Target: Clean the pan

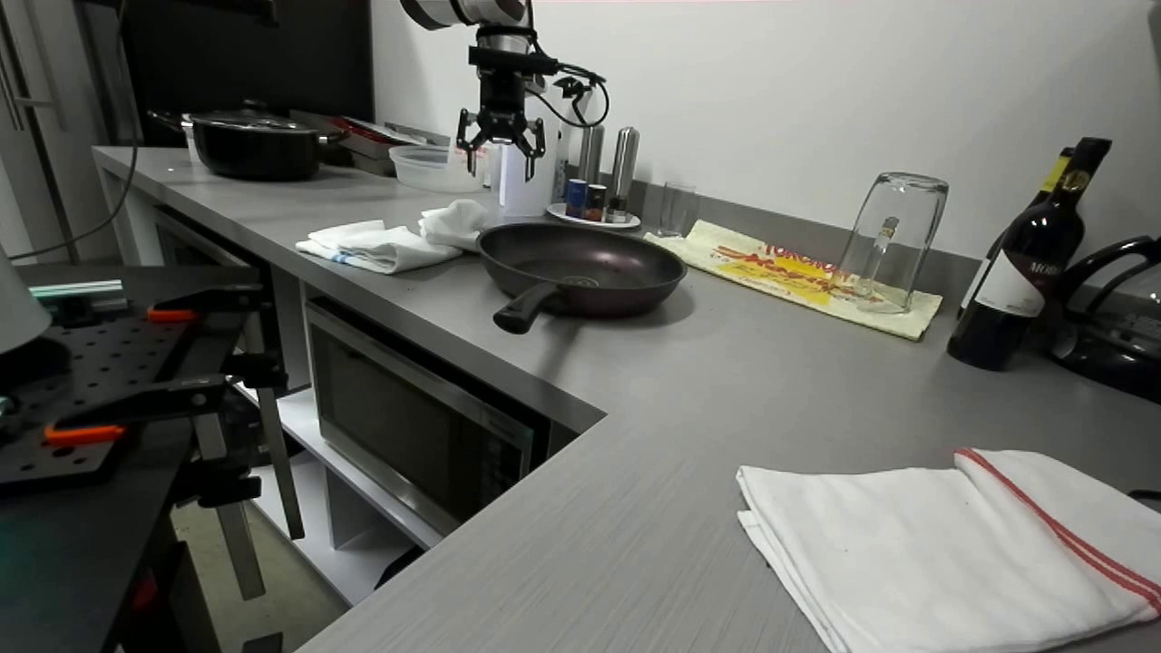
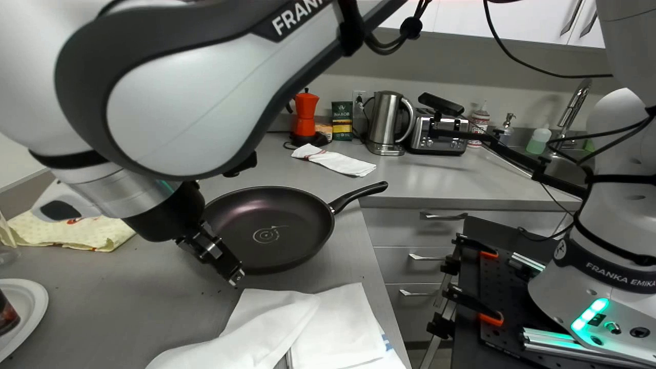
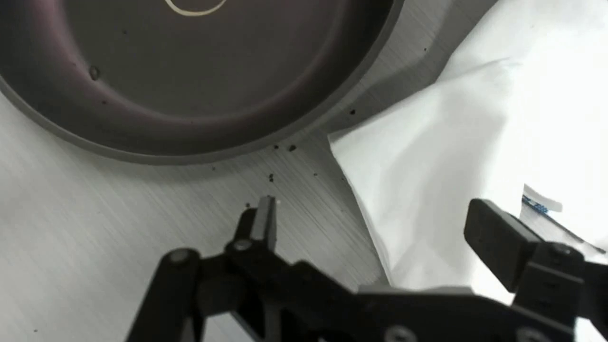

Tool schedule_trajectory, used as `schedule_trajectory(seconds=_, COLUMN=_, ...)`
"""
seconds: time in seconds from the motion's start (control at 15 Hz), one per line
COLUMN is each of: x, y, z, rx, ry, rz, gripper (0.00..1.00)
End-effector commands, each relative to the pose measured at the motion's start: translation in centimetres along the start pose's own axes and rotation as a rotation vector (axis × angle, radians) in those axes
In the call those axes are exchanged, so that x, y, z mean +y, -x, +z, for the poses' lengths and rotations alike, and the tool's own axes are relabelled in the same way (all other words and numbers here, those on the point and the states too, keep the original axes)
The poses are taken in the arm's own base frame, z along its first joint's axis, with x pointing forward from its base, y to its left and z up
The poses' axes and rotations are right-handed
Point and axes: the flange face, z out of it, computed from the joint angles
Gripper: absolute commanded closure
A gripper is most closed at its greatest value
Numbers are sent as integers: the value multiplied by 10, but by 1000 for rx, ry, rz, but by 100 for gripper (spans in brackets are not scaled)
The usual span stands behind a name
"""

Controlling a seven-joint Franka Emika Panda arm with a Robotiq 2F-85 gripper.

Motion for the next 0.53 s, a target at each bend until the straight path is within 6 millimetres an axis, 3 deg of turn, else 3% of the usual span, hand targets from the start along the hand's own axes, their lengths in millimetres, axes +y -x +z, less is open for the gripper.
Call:
schedule_trajectory(seconds=0.0, x=-16, y=-15, z=22, rx=23, ry=-53, rz=-68, gripper=0)
schedule_trajectory(seconds=0.47, x=-31, y=-39, z=64, rx=8, ry=-138, rz=-112, gripper=0)
